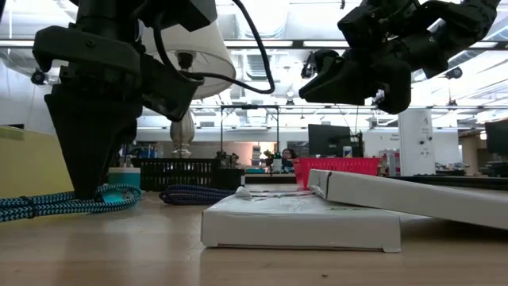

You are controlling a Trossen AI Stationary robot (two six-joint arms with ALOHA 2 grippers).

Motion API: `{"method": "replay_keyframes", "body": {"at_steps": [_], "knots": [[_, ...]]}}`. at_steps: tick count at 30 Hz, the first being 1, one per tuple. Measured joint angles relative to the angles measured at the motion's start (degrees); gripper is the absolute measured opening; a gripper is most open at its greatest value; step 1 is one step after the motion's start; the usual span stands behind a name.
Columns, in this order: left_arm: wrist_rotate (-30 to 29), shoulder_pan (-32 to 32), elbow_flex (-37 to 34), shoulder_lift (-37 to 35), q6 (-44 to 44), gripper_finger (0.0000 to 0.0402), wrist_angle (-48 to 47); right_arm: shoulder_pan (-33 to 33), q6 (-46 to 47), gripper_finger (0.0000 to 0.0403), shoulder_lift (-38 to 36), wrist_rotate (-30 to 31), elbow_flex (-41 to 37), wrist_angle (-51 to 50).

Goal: Pick and place items into bin
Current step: Put the blue charger cable into the yellow bin

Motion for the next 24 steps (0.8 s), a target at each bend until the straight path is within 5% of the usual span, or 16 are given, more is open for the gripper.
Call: {"method": "replay_keyframes", "body": {"at_steps": [15, 24], "knots": [[0.9, 0.1, 0.1, 1.3, 10.0, 0.0007, 0.4, 0.0, -0.1, 0.0070, 0.0, 0.0, 0.0, 0.0], [0.7, 0.1, 1.0, 1.2, 15.8, 0.0004, -0.2, 0.0, -0.1, 0.0068, 0.0, 0.0, 0.0, 0.0]]}}
